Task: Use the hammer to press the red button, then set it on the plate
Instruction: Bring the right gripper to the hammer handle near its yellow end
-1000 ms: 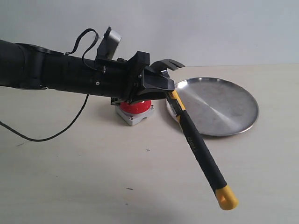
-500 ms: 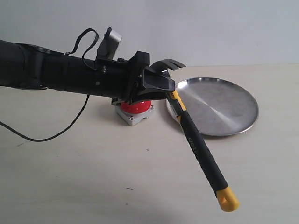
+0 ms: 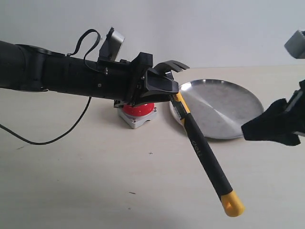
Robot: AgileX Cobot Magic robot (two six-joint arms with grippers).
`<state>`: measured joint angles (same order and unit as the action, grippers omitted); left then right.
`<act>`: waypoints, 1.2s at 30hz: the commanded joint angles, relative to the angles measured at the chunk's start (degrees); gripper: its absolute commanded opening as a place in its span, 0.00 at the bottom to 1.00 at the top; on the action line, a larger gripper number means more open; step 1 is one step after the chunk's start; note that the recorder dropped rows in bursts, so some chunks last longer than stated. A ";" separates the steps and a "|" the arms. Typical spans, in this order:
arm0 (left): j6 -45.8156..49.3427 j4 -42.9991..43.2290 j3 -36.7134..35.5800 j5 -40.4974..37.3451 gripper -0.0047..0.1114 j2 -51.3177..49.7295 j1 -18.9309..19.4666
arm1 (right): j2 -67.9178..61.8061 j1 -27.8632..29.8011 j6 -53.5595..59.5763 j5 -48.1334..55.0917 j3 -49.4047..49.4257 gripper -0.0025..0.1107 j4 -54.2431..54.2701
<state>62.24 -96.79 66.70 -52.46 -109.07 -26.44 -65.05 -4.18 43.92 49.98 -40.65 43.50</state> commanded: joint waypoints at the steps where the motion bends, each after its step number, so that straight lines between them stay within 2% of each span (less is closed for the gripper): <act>1: -0.11 -3.16 0.38 -2.38 0.04 0.56 0.13 | -5.27 -1.95 11.71 4.59 -0.28 0.55 7.30; 6: -0.24 -3.16 0.38 -2.67 0.04 0.56 0.13 | -9.35 -12.20 10.96 -4.46 -0.28 0.55 4.11; 9: -0.34 -3.16 0.38 -2.87 0.04 0.56 0.13 | -11.63 -15.87 2.96 -13.09 -0.28 0.55 -3.71; 15: -1.21 -3.16 0.72 -3.40 0.04 0.56 0.13 | -14.78 -16.16 3.97 -14.87 -0.28 0.55 -2.86; 22: -2.41 -3.16 0.81 -3.51 0.04 0.66 0.13 | -17.78 -16.48 12.84 -15.54 -0.28 0.55 4.39; 30: -4.01 -3.16 3.50 -4.75 0.04 0.66 0.13 | -19.90 -20.51 13.26 -19.61 -0.28 0.55 4.18; 36: -4.14 -3.16 4.57 -5.04 0.04 0.66 0.13 | -19.77 -20.48 13.26 -19.99 -0.28 0.55 3.19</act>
<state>58.53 -96.79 70.31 -54.90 -109.07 -26.44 -84.79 -24.54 56.45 30.75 -40.67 47.12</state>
